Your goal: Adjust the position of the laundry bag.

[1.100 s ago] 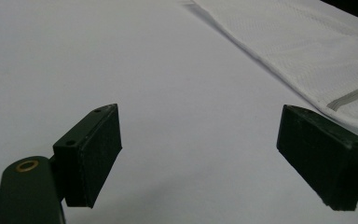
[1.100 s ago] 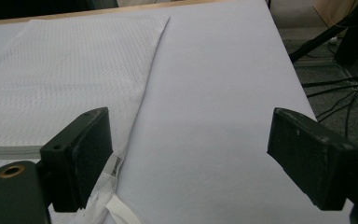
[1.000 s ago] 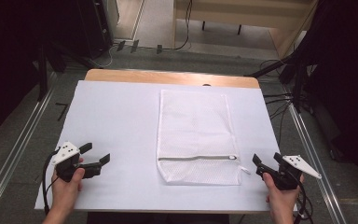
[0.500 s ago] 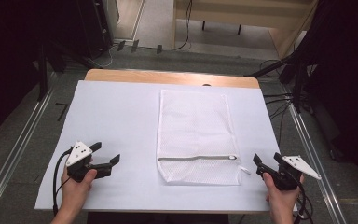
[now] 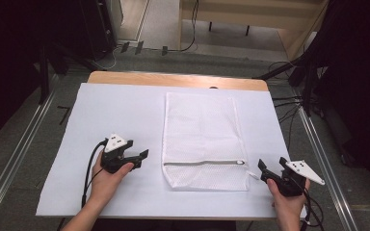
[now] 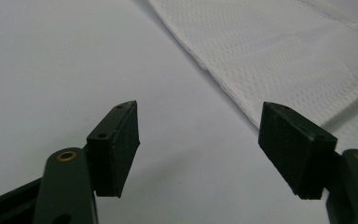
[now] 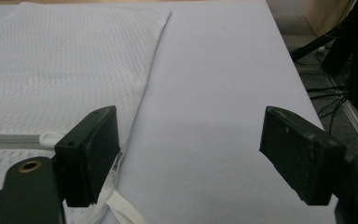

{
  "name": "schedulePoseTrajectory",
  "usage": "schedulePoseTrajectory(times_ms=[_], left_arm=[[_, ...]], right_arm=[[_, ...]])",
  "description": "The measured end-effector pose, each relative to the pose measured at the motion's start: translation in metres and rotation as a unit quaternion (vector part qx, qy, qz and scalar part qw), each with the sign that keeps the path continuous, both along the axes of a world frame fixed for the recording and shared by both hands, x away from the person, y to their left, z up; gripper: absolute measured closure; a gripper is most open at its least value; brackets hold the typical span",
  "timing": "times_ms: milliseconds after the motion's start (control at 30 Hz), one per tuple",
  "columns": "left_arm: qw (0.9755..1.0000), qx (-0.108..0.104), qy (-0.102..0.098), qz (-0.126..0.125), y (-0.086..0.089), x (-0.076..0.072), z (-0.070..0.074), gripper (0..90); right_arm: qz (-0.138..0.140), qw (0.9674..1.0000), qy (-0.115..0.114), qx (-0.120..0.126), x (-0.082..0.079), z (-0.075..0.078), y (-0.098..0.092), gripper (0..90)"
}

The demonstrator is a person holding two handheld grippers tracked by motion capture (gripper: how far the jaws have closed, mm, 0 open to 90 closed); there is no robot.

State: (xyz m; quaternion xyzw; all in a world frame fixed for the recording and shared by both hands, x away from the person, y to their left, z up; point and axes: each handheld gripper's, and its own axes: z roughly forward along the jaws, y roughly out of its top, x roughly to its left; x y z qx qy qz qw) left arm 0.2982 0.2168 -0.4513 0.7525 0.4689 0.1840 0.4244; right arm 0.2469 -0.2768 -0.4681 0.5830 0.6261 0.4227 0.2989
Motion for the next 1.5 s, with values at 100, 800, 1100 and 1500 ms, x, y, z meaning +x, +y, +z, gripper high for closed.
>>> schedulePoseTrajectory(times_ms=[100, 800, 1100, 1500], left_arm=[[0.9997, -0.004, 0.021, 0.012, -0.014, 0.015, -0.005, 39.1], [0.9950, 0.070, 0.055, 0.045, -0.089, 0.049, -0.018, 51.2], [0.9959, 0.065, 0.057, 0.026, -0.091, 0.048, -0.019, 82.0], [0.9973, 0.043, 0.058, 0.012, -0.078, 0.044, -0.017, 90.0]], right_arm=[[0.002, 1.0000, -0.001, -0.001, -0.002, 0.000, 0.001, 20.7], [0.005, 0.9999, 0.007, -0.006, 0.002, -0.004, 0.004, 22.0], [0.008, 0.9998, 0.010, -0.013, 0.003, -0.005, 0.006, 22.5], [0.008, 0.9998, 0.009, -0.016, 0.001, -0.004, 0.007, 23.2]])
